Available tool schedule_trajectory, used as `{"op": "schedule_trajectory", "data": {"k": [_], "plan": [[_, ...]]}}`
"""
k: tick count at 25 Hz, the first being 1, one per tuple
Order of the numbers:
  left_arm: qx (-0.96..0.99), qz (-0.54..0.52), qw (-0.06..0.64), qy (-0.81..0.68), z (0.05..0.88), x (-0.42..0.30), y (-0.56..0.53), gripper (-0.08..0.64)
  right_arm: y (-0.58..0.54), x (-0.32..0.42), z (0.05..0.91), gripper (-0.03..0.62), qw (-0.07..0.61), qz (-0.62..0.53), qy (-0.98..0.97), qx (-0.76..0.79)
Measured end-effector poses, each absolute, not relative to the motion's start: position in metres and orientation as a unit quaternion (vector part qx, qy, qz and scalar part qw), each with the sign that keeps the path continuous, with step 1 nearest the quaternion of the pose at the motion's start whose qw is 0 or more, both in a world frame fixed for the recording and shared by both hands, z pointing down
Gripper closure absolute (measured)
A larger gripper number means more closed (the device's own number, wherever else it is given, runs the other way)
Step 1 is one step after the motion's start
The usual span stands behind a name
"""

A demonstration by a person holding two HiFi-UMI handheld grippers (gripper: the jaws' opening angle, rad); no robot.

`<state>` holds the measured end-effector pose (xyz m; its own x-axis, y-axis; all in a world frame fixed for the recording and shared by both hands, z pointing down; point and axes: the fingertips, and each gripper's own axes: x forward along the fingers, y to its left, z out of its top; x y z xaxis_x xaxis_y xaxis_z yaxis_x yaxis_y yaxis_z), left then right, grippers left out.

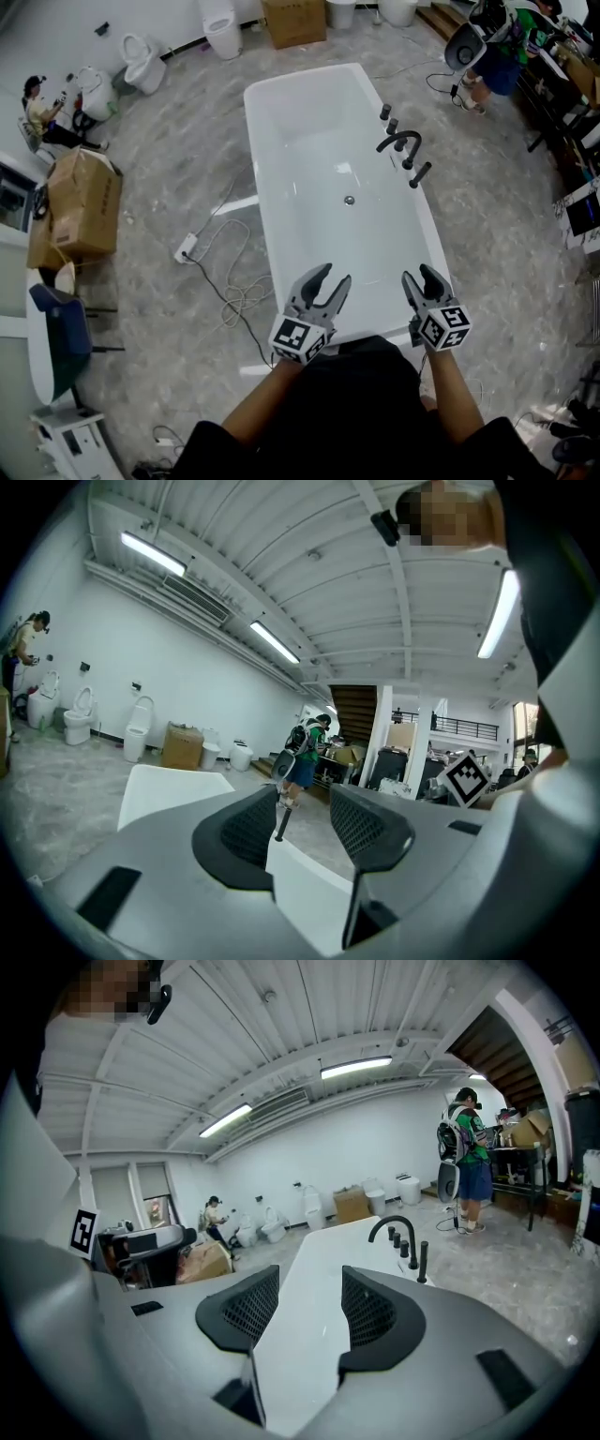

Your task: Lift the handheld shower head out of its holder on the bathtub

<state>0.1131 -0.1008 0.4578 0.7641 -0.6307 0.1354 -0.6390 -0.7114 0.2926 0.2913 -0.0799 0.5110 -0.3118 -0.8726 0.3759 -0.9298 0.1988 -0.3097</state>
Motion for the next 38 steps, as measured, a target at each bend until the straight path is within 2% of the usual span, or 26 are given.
{"op": "schedule_trajectory", "data": {"k": [8, 19, 38], "plan": [[0.912, 0.010, 0.156, -0.380, 0.456, 0.119, -0.121, 0.403, -0.133, 0.345, 0.539, 0.413, 0.093, 0.233, -0.776, 0.579], [0.885, 0.021, 0.177, -0.430, 0.473, 0.167, -0.154, 0.403, -0.224, 0.417, 0.613, 0.413, 0.131, 0.269, -0.778, 0.552], [0.874, 0.043, 0.227, -0.428, 0.534, 0.208, -0.166, 0.403, -0.356, 0.522, 0.736, 0.407, 0.179, 0.295, -0.724, 0.597]]}}
